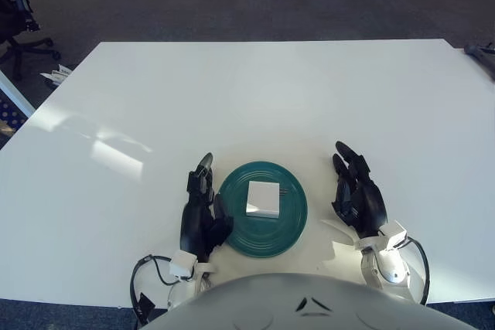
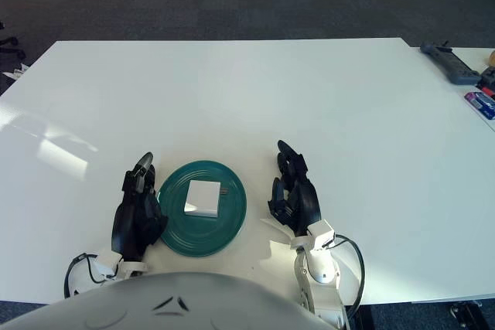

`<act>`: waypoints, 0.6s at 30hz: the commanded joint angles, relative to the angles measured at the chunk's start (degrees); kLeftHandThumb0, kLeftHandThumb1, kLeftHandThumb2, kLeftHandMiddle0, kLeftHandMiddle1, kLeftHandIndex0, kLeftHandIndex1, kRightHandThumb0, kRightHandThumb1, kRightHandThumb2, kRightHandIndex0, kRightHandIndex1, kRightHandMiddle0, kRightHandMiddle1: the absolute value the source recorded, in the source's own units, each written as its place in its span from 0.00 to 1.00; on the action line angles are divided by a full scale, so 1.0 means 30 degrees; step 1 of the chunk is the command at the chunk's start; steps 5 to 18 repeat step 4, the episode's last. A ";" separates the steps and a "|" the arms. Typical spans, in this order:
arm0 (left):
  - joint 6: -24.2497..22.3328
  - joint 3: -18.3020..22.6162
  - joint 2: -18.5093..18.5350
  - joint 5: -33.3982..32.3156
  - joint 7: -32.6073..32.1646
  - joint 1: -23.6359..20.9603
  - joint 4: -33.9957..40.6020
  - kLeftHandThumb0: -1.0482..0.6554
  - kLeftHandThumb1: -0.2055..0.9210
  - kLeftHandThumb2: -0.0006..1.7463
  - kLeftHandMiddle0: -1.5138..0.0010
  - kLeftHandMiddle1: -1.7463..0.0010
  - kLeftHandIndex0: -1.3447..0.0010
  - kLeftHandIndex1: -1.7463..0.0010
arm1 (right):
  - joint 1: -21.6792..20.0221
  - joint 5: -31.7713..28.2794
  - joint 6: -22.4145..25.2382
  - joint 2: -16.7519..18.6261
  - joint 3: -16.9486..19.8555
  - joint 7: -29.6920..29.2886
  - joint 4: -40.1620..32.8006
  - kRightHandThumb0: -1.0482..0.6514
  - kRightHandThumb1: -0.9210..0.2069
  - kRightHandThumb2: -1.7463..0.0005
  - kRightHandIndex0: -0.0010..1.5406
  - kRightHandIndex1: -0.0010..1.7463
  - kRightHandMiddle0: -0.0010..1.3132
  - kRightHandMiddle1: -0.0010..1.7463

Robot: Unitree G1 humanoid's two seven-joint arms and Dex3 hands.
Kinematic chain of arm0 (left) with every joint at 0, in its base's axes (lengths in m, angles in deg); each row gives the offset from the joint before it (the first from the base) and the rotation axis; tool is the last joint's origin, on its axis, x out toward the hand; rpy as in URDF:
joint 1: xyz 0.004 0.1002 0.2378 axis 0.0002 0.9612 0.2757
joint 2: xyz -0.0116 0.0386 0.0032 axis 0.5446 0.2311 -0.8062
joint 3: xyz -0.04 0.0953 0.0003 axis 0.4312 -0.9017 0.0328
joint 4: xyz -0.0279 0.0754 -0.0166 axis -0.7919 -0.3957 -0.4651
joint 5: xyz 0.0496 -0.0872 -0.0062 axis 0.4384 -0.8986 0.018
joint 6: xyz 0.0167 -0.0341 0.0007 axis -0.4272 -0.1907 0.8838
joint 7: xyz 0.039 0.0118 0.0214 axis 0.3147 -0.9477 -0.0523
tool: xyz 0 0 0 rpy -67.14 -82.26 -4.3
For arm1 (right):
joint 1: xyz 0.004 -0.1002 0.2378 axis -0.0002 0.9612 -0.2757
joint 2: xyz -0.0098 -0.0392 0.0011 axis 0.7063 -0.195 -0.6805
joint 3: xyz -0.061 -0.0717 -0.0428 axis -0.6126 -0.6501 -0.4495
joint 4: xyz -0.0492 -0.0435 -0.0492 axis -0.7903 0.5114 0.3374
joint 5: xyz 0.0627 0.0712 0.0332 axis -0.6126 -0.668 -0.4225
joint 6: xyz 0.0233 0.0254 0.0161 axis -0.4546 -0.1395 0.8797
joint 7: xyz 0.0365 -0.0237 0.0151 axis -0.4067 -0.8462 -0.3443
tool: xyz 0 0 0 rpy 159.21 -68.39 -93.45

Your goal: Put the charger into the plate.

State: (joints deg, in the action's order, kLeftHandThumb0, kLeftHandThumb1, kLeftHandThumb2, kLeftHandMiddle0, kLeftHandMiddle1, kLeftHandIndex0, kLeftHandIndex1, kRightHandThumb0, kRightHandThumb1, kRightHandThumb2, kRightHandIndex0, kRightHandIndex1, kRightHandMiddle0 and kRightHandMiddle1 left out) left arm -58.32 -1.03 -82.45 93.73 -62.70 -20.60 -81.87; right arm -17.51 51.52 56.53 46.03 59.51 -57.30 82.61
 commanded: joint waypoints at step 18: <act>-0.1386 0.0340 -0.0349 -0.1221 -0.0073 0.0388 -0.0339 0.06 1.00 0.48 0.70 0.66 0.87 0.40 | 0.0681 -0.0085 0.1125 0.0046 0.0235 -0.0154 0.1902 0.21 0.00 0.55 0.08 0.00 0.00 0.27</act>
